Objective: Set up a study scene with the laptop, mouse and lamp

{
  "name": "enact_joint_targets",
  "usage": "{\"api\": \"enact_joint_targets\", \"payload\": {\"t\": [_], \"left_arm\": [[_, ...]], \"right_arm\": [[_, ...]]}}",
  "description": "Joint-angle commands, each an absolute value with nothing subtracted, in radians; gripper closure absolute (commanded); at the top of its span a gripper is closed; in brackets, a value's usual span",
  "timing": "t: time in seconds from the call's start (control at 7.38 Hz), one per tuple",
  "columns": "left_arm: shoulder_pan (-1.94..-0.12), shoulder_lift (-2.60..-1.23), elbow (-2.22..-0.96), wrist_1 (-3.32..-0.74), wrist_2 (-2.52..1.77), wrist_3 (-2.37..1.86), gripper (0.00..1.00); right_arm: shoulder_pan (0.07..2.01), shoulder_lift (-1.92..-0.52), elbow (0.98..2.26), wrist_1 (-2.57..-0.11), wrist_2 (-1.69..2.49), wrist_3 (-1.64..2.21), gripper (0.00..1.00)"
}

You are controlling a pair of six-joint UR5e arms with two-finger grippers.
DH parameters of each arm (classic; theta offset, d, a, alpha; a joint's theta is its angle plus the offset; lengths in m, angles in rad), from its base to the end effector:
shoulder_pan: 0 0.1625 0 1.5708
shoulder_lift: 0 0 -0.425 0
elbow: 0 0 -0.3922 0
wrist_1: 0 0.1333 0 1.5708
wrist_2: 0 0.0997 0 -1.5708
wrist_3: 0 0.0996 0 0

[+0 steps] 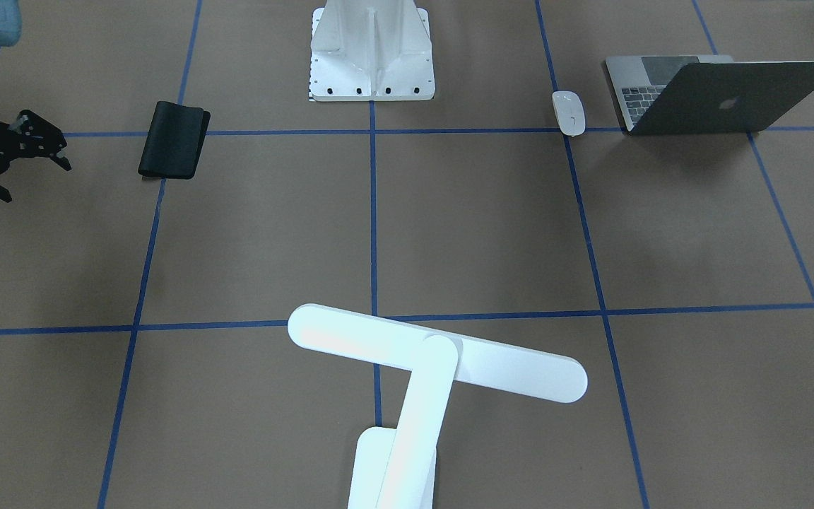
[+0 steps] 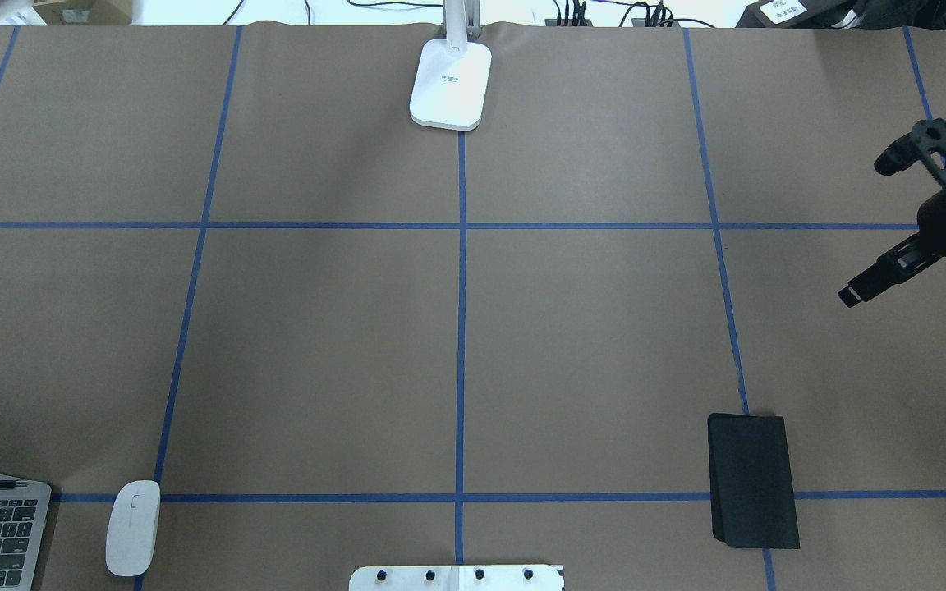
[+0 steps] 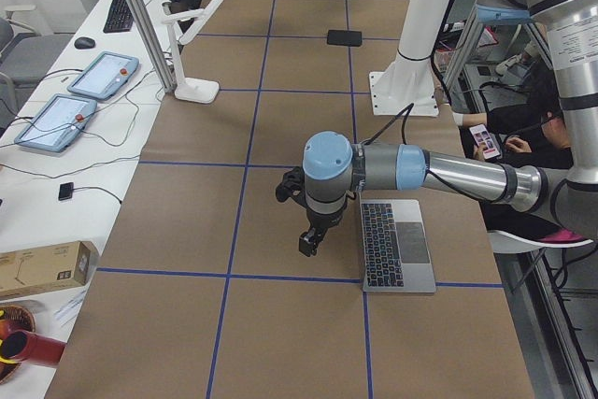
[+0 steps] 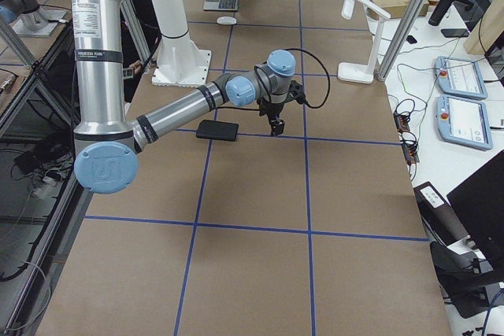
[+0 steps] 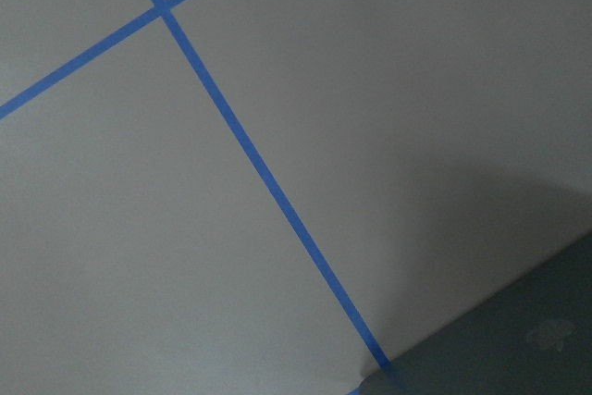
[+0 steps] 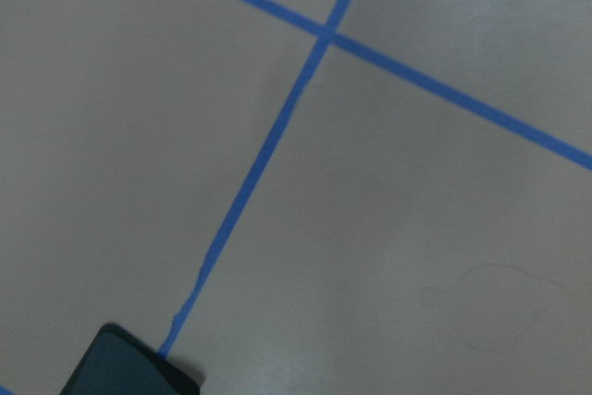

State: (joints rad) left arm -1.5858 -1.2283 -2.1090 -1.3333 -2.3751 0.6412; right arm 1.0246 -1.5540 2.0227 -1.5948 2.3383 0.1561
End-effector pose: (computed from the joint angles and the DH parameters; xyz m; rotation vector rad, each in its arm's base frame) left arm -0.0666 -0.3377 0.5597 0.2250 0.7855 0.5748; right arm -0.1934 -0.4417 0.4321 0.1388 -0.8639 -0.5358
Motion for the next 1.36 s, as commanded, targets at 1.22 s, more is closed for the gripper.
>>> {"api": "enact_joint_targets", "payload": {"t": [1.22], "left_arm": [[-1.27,-1.322,-2.203,-1.19,-2.442,0.888,0.0]], "right_arm": [[0.896,-1.559,2.056,-1.592,2.359,0.304,0.0]]}}
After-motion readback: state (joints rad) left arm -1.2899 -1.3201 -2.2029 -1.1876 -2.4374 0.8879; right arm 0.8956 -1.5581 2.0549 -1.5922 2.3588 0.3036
